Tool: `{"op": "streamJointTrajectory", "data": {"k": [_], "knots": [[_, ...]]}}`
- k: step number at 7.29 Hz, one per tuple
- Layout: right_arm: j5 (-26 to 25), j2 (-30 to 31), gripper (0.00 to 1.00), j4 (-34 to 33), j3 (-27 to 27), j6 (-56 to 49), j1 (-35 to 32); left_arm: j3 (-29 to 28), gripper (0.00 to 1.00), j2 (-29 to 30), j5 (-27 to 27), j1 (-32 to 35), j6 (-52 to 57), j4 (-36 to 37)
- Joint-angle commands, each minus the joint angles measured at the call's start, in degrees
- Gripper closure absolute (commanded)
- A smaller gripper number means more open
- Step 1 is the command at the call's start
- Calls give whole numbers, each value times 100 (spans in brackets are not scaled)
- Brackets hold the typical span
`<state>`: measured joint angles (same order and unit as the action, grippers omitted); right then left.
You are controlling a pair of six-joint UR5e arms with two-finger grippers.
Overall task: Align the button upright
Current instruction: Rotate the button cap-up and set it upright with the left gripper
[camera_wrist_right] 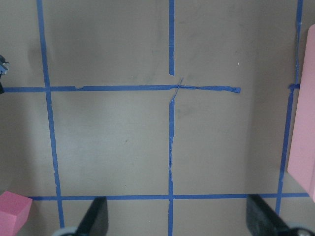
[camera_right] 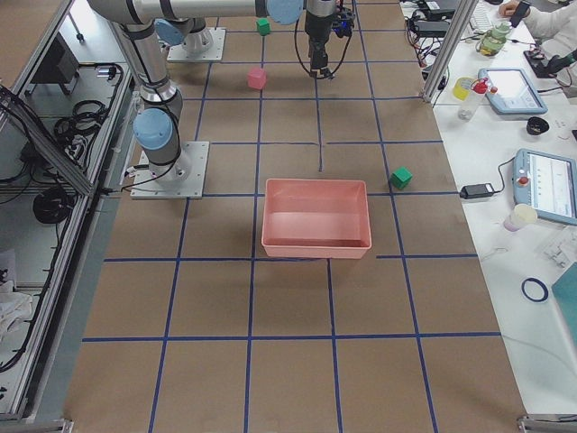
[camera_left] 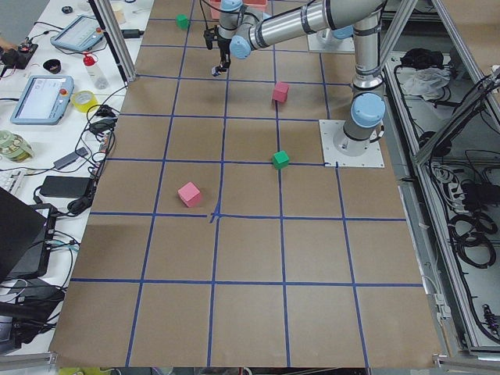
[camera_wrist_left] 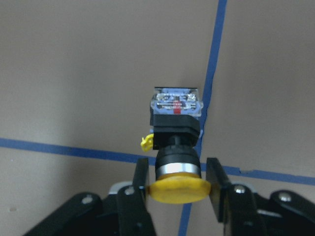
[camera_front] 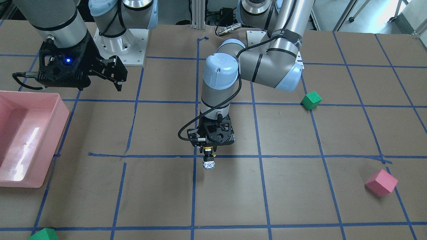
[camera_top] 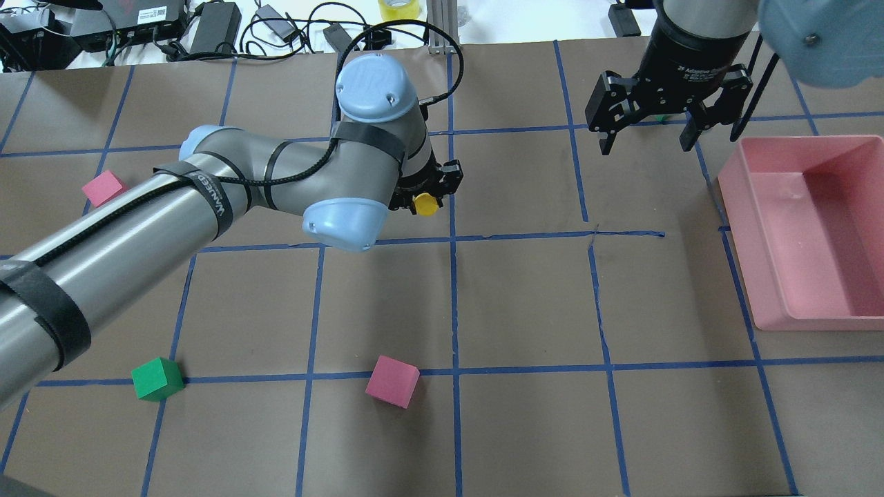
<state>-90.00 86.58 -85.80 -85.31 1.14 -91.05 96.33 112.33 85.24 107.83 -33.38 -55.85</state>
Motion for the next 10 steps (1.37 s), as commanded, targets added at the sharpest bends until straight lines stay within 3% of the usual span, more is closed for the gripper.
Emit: {"op": "streamJointTrajectory", "data": {"k": [1, 2, 4, 5, 8, 10], "knots": [[0, 0, 0, 11, -3, 0, 0, -228, 100, 227, -803, -78, -1190, -742], [0, 0, 0, 20, -3, 0, 0, -281, 100, 367, -1442, -113, -1884, -830], [0, 0, 0, 29, -3, 0, 0, -508, 100, 517, -2604, -664, -2093, -1749], [0, 0, 0, 20, 5, 0, 0, -614, 100, 596, -2635, -788, -2024, -2137], [0, 8, 0, 20, -3, -9, 0, -834, 100, 1017, -3143, -790, -2006, -2132], [0, 0, 0, 20, 5, -9, 0, -931, 100, 1203, -3075, -790, -1884, -2123]]}}
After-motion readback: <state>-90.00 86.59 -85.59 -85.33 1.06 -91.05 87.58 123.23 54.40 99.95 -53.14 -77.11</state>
